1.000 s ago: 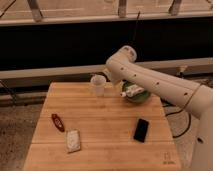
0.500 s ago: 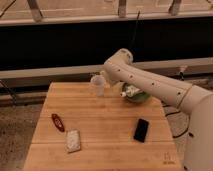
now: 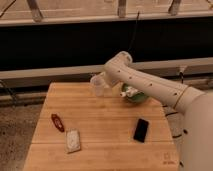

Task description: Pick up the ceramic cup

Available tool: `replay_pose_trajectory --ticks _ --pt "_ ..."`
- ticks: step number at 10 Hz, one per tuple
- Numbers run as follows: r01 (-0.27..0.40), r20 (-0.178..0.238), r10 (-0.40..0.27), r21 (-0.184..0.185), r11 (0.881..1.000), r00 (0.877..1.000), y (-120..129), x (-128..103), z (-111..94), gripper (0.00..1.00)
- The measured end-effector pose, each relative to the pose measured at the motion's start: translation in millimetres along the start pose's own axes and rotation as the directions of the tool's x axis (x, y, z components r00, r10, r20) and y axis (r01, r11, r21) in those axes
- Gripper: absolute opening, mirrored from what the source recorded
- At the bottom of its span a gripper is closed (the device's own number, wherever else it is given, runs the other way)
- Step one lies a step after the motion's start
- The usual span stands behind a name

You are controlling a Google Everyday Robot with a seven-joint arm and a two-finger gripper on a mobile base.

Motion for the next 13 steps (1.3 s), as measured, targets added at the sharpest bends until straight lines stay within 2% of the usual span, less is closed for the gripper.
replay_pose_trajectory --ticks 5,13 --pt "0.020 0.029 -0.020 -0.012 1.000 0.999 0.7 -0.8 15.3 0.80" --pt "0.052 0.088 -0.047 -0.050 0.997 0.995 7.0 -0.6 39.7 0.80"
